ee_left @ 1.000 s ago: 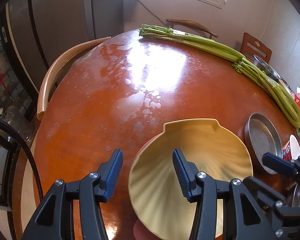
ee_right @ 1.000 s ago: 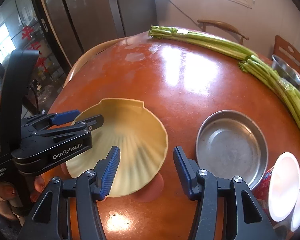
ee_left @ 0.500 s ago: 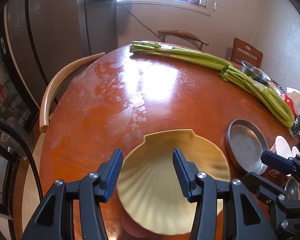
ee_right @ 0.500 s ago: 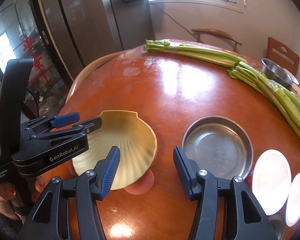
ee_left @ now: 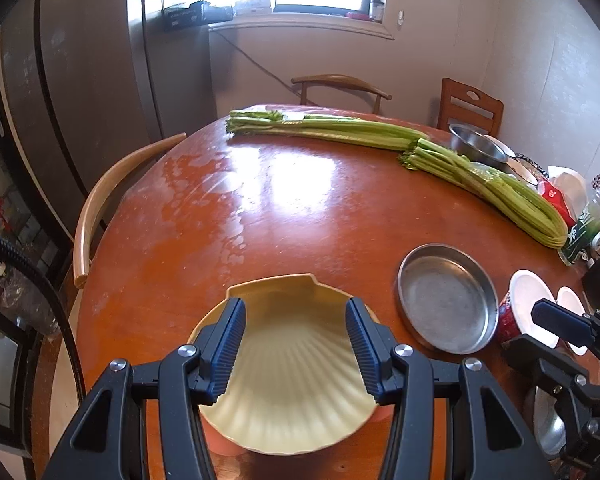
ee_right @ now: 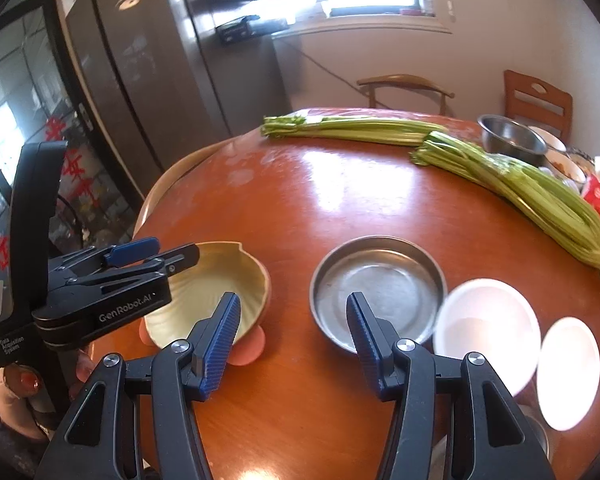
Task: Organize plates and bowls
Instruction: 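Move the left tool to the rim of the silver metal pan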
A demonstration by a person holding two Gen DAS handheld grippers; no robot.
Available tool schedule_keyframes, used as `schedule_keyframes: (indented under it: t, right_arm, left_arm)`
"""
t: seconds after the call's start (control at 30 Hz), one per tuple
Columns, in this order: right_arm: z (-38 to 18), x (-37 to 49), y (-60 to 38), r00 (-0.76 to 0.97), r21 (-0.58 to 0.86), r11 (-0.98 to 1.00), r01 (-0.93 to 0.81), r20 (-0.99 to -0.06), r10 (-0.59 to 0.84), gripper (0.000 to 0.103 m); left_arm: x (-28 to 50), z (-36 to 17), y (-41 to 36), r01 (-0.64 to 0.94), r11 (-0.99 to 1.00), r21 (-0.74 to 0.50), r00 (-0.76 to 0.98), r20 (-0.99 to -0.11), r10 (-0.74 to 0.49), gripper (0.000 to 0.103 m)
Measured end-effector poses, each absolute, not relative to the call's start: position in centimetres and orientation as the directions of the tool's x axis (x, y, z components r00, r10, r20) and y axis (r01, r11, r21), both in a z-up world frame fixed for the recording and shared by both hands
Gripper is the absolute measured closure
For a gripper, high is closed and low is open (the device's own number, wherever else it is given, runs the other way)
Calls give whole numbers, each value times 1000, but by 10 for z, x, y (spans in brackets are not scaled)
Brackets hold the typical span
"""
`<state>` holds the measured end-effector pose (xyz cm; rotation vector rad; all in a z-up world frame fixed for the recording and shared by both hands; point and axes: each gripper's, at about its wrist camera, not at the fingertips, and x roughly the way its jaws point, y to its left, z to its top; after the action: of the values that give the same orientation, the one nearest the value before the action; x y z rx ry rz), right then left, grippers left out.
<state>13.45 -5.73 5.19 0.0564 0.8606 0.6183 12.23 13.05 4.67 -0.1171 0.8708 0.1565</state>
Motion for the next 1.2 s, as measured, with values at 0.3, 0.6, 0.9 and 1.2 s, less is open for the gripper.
schedule_keyframes:
  t: [0.3,0.6,0.9,1.2]
  right_arm:
    - [42,131,-94,489,352,841,-412,-693,530,46]
    - [18,135,-100,425,398,837,-375,-729,537,46]
    - [-8,152,-96,361,426,844,-325,-770,527,46]
    - [-17,163,-88,359,391,873,-290,-802,478,46]
  left_arm:
    - [130,57,94,-109,994,-13,644,-763,61,51]
    - [157,40,58,-17,1000,4,591,-806,13,51]
    - [184,19,44,13,1000,17,546,-838,7,51]
    - [202,2,43,47,999,-8,513,-858,-31,51]
